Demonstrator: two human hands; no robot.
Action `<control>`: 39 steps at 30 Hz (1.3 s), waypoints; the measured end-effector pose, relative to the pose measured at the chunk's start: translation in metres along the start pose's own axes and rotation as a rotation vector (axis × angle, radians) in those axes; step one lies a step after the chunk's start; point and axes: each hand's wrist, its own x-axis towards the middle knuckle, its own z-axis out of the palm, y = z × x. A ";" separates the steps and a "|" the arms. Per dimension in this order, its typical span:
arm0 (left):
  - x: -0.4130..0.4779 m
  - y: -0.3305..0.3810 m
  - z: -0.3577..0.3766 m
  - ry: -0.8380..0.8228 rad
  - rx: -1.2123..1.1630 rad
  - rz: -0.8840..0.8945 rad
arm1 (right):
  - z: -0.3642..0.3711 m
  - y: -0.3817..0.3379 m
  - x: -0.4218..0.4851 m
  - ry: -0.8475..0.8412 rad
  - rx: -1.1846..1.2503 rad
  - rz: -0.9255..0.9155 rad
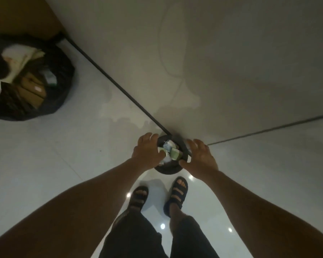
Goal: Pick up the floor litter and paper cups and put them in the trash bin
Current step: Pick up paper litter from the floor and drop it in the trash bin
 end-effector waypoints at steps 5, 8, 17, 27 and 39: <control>-0.053 0.036 -0.057 -0.100 0.082 0.191 | -0.048 -0.023 -0.084 0.074 0.074 0.166; -0.082 0.060 -0.083 -0.115 0.108 0.296 | -0.066 -0.029 -0.140 0.142 0.074 0.245; -0.174 0.151 -0.075 -0.269 0.414 0.651 | -0.077 0.000 -0.304 0.363 0.238 0.581; -0.340 0.302 0.059 -0.397 0.686 1.089 | -0.021 0.074 -0.521 0.646 0.431 0.972; -0.612 0.359 0.274 -0.532 0.888 1.500 | 0.114 0.138 -0.809 0.827 0.583 1.395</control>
